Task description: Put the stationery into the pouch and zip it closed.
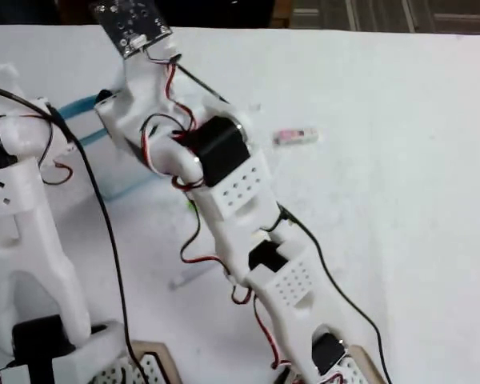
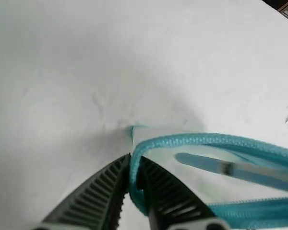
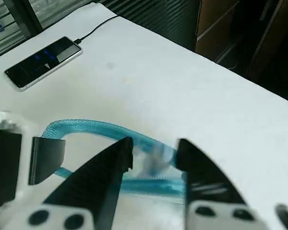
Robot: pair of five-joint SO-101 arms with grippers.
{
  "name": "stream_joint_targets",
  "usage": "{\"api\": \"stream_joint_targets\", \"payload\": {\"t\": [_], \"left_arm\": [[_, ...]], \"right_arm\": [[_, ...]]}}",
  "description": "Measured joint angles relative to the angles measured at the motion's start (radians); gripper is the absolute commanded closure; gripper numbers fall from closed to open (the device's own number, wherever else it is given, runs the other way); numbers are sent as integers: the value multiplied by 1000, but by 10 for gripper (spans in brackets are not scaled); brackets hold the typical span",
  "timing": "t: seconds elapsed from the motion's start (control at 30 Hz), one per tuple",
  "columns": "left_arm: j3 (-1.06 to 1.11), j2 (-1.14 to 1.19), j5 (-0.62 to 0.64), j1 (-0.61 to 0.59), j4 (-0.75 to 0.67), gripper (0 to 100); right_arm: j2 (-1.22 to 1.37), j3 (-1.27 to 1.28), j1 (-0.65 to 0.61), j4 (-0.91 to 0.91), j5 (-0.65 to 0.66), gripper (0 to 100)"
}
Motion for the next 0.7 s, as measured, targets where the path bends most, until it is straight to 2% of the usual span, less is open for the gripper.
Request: {"api": "stream_joint_targets", "payload": {"t": [0.3, 0.4, 0.47, 0.53, 0.7], "left_arm": [[0, 0, 0, 0, 0, 978], [0, 0, 0, 0, 0, 978], [0, 0, 0, 0, 0, 978], [0, 0, 0, 0, 0, 978], [0, 0, 0, 0, 0, 978]], "right_arm": [[-71, 0, 2, 11, 0, 721], [-141, 0, 38, 31, 0, 722], [-204, 0, 91, 77, 12, 722], [-267, 18, 158, 95, 81, 722], [-443, 261, 361, 98, 276, 722]]}}
